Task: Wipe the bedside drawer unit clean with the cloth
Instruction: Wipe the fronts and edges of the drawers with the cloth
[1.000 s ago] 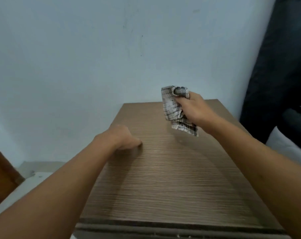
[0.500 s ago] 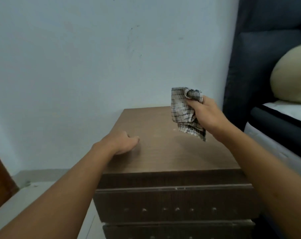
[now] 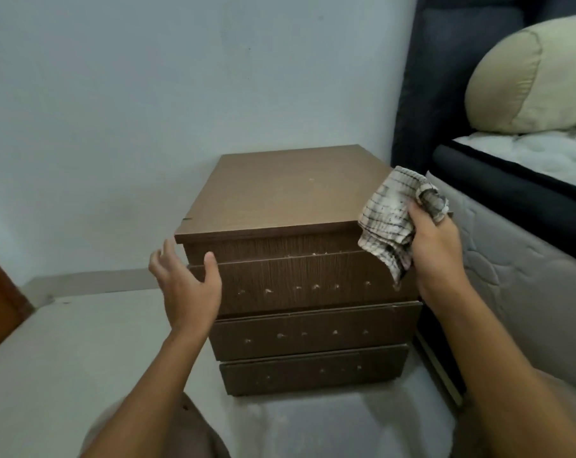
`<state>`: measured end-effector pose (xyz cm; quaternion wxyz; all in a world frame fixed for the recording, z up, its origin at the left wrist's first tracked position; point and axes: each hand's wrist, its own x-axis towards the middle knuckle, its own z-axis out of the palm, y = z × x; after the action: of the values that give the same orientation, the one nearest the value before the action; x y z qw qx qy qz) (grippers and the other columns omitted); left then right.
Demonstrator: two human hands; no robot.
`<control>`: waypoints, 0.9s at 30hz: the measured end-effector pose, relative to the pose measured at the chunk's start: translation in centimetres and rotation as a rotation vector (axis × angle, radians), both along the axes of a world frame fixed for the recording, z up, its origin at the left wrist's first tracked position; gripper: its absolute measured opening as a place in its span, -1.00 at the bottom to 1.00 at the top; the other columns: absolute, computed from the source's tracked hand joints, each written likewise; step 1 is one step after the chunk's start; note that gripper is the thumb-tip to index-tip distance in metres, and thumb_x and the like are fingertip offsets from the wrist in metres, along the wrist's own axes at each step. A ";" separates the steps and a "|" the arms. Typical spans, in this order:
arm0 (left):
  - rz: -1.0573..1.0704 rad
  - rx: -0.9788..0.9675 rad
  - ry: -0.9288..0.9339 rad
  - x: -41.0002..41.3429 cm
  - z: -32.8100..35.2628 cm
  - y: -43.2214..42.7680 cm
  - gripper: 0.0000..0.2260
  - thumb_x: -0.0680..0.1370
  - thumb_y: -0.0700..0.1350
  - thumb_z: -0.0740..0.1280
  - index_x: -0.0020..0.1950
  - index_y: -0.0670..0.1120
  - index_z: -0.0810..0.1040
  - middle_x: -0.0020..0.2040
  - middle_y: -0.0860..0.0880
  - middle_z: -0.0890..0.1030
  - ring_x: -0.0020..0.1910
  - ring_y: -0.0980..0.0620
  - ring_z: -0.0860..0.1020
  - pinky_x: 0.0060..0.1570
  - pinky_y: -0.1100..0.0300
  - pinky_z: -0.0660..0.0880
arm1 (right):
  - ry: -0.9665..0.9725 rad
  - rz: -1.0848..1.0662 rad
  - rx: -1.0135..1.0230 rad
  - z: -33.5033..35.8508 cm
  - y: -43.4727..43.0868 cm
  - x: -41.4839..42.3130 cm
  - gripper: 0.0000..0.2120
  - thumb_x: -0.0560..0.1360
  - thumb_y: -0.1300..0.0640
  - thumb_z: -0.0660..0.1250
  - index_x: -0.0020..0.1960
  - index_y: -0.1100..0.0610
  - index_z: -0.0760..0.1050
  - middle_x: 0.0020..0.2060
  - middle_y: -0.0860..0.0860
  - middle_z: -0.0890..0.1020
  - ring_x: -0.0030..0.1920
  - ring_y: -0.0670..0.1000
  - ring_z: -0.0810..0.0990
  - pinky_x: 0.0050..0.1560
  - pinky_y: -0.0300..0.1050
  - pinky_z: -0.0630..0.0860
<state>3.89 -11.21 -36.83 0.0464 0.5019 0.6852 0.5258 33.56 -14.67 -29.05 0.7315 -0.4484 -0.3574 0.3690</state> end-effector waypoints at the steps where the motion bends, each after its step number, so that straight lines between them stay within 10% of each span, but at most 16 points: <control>1: -0.005 -0.060 -0.100 -0.1 -0.7 -0.1 -0.41 0.59 0.10 0.27 0.53 -0.08 0.16 0.49 -0.15 0.21 0.38 -0.20 0.38 0.18 -0.06 0.48 | 0.138 -0.015 -0.026 -0.7 -0.2 0.4 -0.84 0.61 0.10 0.24 0.16 0.04 0.52 0.04 0.00 0.69 0.01 -0.04 0.69 0.06 -0.06 0.60; 8: 0.027 -0.148 -0.628 0.0 0.5 0.6 -0.62 0.58 0.06 0.31 0.28 -0.16 0.47 0.13 -0.09 0.54 0.08 -0.07 0.52 0.02 0.11 0.42 | 0.441 -0.067 -0.171 -4.4 -1.0 3.3 -0.67 0.55 0.16 0.33 0.28 0.24 0.46 0.05 0.17 0.68 -0.04 0.12 0.71 0.04 0.12 0.61; 17: 0.032 -0.162 -0.849 -0.6 1.1 1.9 -0.76 0.51 -0.03 0.36 0.08 -0.07 0.39 0.07 -0.10 0.50 0.01 -0.08 0.49 0.07 0.08 0.49 | -0.587 -0.416 -0.111 -4.6 -2.6 4.2 -0.85 0.61 0.11 0.23 0.13 0.06 0.52 -0.10 -0.05 0.60 -0.17 -0.22 0.52 -0.21 -0.29 0.40; 27: -0.001 -0.189 -0.838 -0.9 0.5 1.4 -0.73 0.48 0.03 0.33 0.09 -0.05 0.39 0.08 -0.10 0.53 0.05 -0.10 0.53 0.15 -0.09 0.54 | -1.180 -0.403 -0.242 -4.0 -1.4 7.9 -0.76 0.55 0.21 0.24 0.15 -0.04 0.47 -0.11 -0.05 0.54 -0.14 0.02 0.47 -0.18 -0.06 0.39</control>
<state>2.98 -9.85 -36.30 0.3668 0.2388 0.6521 0.6190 41.45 -16.03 -33.03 0.4105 -0.7143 -0.5649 -0.0473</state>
